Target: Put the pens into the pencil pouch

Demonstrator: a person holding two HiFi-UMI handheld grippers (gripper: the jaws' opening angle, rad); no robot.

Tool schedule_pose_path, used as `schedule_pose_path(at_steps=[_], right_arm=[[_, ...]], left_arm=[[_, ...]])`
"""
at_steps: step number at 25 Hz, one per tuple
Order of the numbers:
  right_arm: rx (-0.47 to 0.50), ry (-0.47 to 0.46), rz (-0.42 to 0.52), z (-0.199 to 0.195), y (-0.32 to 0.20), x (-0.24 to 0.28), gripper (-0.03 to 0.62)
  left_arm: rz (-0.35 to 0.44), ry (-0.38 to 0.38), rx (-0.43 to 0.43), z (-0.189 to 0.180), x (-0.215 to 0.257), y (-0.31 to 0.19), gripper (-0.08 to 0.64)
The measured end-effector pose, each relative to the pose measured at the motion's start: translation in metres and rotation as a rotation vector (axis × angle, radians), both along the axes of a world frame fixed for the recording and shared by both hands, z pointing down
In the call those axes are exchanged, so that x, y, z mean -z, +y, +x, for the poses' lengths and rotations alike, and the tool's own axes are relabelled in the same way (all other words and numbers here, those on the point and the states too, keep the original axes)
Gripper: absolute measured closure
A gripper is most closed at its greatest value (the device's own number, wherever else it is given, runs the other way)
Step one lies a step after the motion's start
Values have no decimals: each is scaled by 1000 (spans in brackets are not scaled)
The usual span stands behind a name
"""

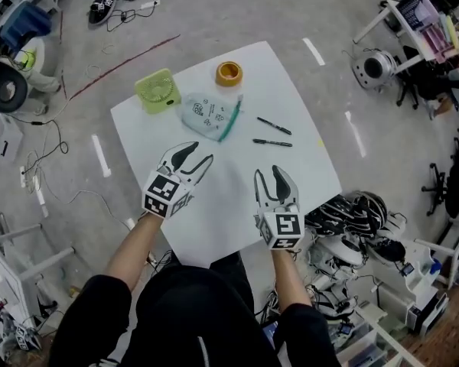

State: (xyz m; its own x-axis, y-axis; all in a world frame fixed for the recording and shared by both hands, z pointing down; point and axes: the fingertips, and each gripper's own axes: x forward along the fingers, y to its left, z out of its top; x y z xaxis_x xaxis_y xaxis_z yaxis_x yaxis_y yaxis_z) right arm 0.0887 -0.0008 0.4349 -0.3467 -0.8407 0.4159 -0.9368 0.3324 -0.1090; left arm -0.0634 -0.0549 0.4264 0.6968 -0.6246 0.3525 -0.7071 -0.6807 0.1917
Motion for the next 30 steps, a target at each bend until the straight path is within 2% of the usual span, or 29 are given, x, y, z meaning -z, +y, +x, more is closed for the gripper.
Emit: schedule_pose_path(at_steps=[16, 22, 30], right_arm=[[-47, -8, -90, 47, -4, -51, 422], [-30, -6, -112, 56, -12, -63, 422], [31, -1, -148, 63, -31, -91, 422]], left_arm=[[-103, -113, 25, 47, -90, -66, 371], [-168, -182, 18, 59, -130, -82, 385], [-204, -298, 43, 68, -177, -98, 420]])
